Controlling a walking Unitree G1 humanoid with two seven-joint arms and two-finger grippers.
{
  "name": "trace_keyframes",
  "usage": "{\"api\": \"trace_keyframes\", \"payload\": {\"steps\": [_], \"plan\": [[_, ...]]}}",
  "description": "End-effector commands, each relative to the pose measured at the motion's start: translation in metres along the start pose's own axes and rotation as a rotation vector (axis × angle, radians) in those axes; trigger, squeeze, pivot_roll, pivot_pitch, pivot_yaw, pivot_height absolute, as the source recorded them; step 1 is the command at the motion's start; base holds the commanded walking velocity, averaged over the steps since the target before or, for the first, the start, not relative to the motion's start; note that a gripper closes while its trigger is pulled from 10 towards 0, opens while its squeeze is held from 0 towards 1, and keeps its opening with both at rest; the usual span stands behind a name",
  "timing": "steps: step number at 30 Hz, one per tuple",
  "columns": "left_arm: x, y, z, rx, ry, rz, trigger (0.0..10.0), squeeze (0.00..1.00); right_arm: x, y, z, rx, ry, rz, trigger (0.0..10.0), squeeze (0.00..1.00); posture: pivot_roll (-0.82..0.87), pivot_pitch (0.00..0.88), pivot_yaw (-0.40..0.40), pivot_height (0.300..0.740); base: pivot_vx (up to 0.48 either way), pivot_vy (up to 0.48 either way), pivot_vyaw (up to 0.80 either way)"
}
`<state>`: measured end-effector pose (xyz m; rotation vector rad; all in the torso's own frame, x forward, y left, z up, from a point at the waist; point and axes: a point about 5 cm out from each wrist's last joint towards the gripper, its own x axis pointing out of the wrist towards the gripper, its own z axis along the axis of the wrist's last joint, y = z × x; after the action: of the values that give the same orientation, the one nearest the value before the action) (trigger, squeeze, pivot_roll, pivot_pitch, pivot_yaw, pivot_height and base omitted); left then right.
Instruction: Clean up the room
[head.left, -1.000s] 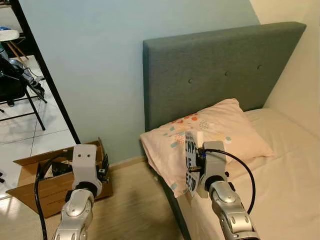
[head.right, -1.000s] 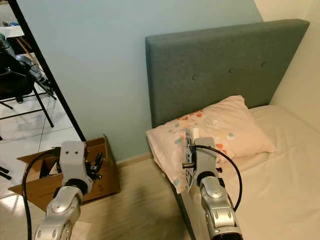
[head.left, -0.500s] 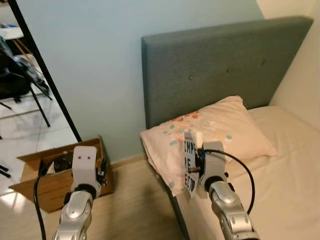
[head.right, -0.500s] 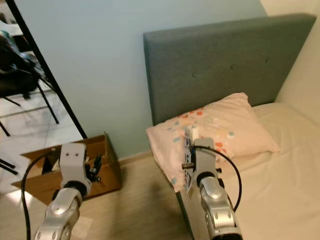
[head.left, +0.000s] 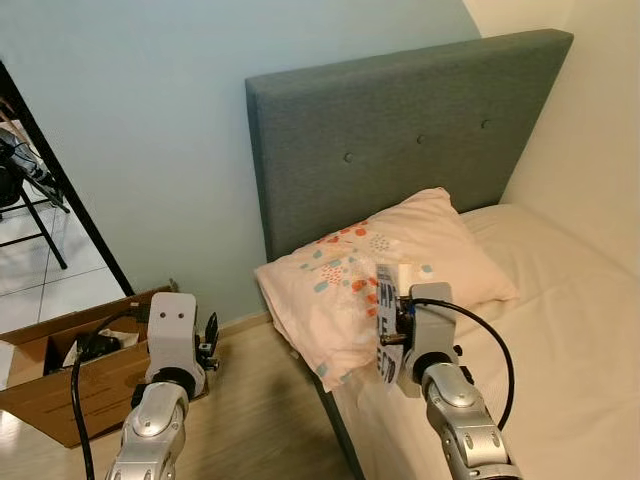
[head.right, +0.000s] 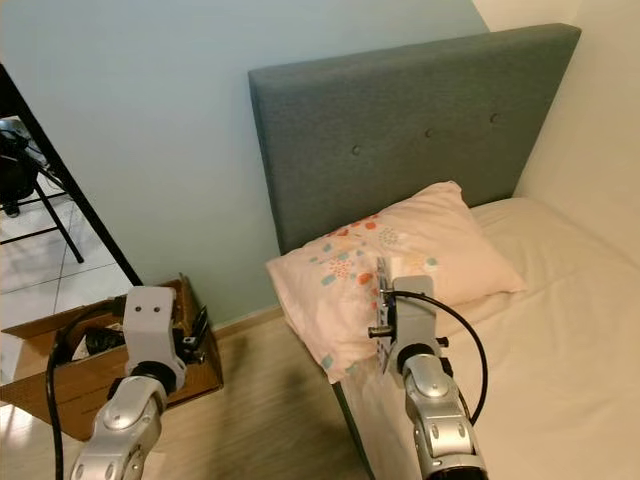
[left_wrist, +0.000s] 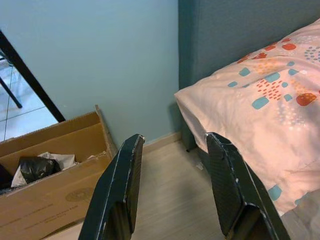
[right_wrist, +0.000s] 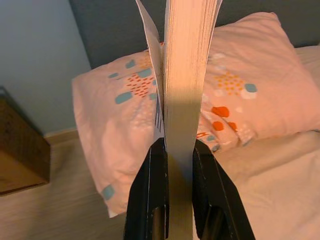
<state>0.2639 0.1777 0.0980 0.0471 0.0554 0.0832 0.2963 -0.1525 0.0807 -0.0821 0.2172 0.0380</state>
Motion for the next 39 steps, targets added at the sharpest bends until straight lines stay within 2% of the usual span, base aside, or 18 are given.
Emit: {"api": "trace_keyframes", "payload": {"steps": [1, 6, 39], "plan": [[-0.0018, 0.0044, -0.0034, 0.009, 0.016, 0.008, 10.0, 0.0, -0.0001, 0.0004, 0.0047, 0.015, -0.023, 0.001, 10.0, 0.0, -0.06, 0.093, 0.013, 0.74, 0.0, 0.0, 0.0], [-0.0016, 0.0042, -0.0033, 0.011, 0.017, 0.007, 10.0, 0.0, -0.0002, 0.0005, 0.0044, 0.019, -0.02, 0.005, 10.0, 0.0, -0.06, 0.09, 0.015, 0.74, 0.0, 0.0, 0.0], [-0.0017, 0.0012, -0.005, 0.008, 0.027, 0.002, 10.0, 0.0, -0.0015, 0.0008, 0.0032, 0.029, -0.013, 0.013, 10.0, 0.0, -0.06, 0.1, 0.014, 0.621, 0.0, 0.0, 0.0]]}}
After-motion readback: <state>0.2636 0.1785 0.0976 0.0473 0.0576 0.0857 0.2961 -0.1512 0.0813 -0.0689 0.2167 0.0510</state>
